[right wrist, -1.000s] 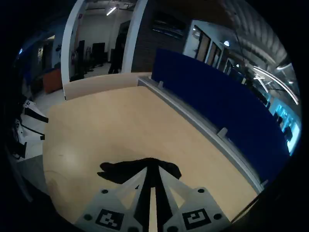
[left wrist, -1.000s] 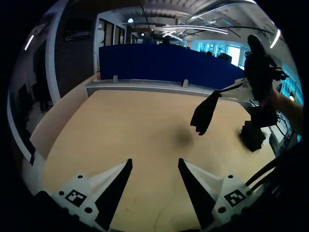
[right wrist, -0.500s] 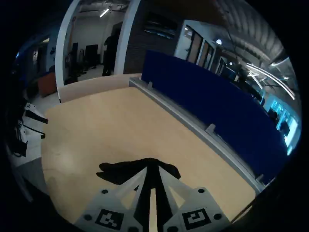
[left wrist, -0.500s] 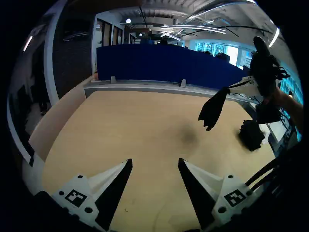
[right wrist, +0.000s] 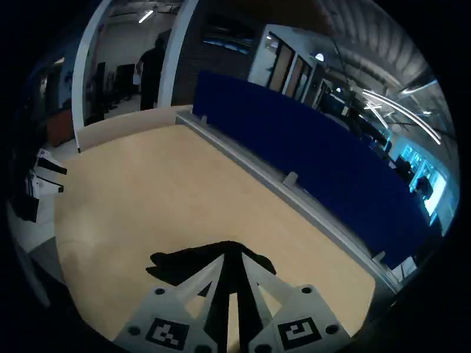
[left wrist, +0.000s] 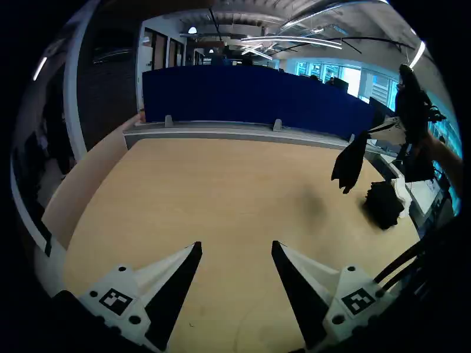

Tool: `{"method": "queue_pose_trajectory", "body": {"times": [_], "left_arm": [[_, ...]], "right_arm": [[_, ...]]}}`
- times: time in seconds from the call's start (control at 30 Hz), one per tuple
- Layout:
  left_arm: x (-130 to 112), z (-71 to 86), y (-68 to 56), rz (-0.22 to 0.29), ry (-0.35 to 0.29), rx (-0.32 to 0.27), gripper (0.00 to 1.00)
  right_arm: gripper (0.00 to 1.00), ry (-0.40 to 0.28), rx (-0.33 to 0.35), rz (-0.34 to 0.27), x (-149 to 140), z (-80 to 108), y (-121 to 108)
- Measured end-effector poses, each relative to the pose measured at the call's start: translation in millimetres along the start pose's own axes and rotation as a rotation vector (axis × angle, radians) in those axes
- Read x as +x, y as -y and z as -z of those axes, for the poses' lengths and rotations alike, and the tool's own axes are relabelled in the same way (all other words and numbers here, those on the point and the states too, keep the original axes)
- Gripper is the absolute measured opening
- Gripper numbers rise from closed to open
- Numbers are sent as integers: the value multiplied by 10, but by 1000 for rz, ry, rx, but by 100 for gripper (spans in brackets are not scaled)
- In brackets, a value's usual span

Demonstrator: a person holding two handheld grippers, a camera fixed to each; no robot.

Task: Fold towel

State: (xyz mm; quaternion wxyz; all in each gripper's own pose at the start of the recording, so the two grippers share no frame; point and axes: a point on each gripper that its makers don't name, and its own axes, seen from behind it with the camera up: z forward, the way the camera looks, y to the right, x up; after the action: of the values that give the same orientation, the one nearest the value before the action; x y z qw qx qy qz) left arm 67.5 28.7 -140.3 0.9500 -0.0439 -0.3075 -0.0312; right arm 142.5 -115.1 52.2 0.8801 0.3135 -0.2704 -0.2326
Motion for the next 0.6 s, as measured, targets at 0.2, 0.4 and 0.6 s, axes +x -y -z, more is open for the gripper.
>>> {"method": "queue_pose_trajectory", "body": {"times": [0.2,0.4,0.6], "left_arm": [[26,-41,-28,-3,6,-2,88],[63,-99,-68,-9,10,-3,88],[112,-155,-125,-14,13,-6,88]], "right_arm": [[6,17,-46,-21,-186,195,-382],[6,29,-91,-58,-371,374,-774],[6,54,-138,-69,-568,552,-1134]]}}
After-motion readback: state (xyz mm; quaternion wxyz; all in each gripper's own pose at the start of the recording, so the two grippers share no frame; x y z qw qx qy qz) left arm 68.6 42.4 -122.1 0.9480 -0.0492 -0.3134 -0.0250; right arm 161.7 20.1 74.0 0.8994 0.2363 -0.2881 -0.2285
